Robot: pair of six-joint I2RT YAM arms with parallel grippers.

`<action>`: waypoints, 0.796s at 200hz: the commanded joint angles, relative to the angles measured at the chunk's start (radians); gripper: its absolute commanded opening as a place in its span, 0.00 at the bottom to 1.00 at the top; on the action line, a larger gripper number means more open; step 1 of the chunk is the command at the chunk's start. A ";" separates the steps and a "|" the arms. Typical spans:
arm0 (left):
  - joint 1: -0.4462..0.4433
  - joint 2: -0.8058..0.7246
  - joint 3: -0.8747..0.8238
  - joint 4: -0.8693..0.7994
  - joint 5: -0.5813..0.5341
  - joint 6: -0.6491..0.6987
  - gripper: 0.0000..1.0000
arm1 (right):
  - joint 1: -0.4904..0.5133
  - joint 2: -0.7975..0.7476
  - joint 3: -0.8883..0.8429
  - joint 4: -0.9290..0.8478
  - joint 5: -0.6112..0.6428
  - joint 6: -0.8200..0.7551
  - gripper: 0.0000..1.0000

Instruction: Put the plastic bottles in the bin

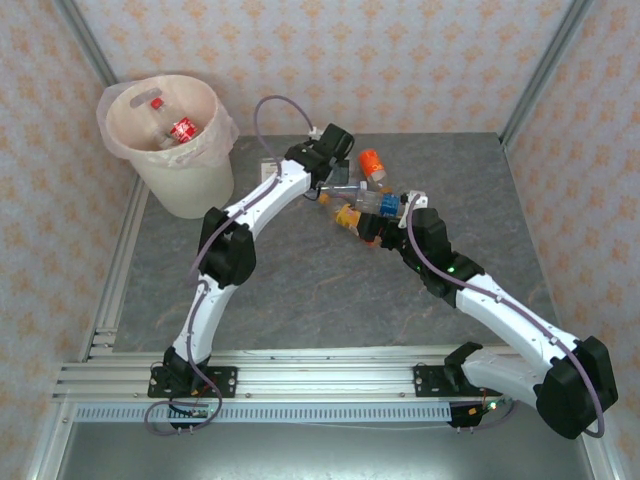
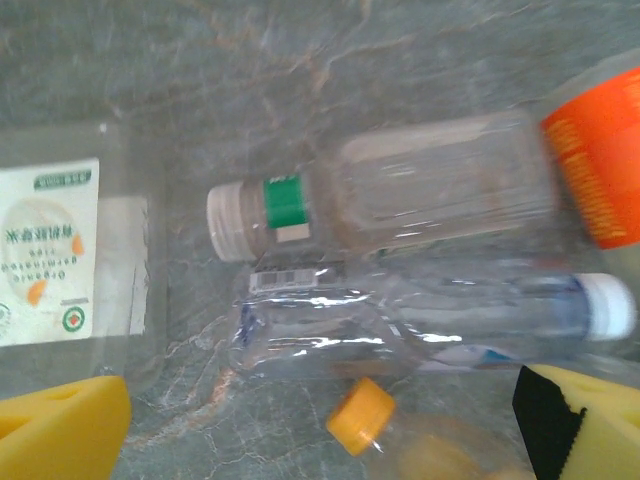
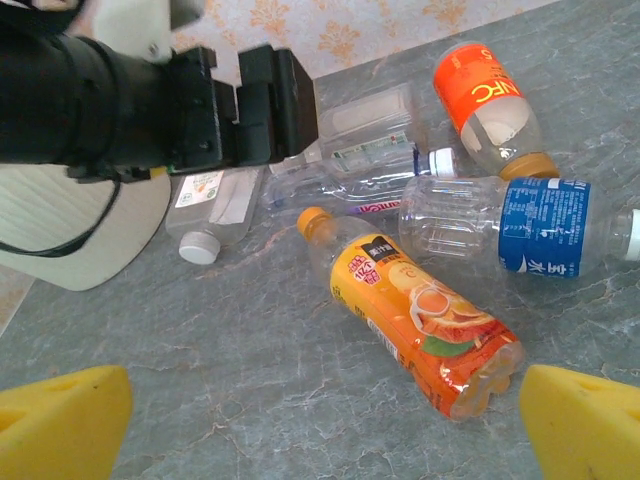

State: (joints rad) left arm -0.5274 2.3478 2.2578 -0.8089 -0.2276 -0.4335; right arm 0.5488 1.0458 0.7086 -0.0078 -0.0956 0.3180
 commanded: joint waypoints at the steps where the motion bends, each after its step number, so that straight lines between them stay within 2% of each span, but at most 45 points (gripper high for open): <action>1: 0.052 0.008 0.039 -0.070 -0.019 -0.087 1.00 | -0.004 -0.014 0.027 -0.022 0.026 0.010 0.99; 50: 0.128 0.043 0.028 -0.096 -0.090 -0.092 1.00 | -0.003 -0.014 0.023 -0.026 0.027 0.020 0.99; 68: 0.158 0.057 0.028 -0.101 -0.085 -0.094 1.00 | -0.004 -0.016 0.024 -0.025 0.029 0.025 0.99; 98: 0.206 0.096 0.048 -0.092 0.048 -0.069 1.00 | -0.004 -0.015 0.023 -0.027 0.036 0.026 0.99; 124: 0.230 0.113 0.056 -0.095 0.043 -0.030 1.00 | -0.004 -0.017 0.023 -0.032 0.043 0.026 0.99; 159: 0.276 0.129 0.062 -0.089 0.095 0.004 1.00 | -0.003 -0.019 0.023 -0.039 0.046 0.028 0.99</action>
State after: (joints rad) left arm -0.2813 2.4718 2.2837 -0.8722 -0.1761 -0.4652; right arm 0.5488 1.0458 0.7086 -0.0322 -0.0746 0.3336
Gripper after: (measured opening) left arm 0.999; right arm 0.993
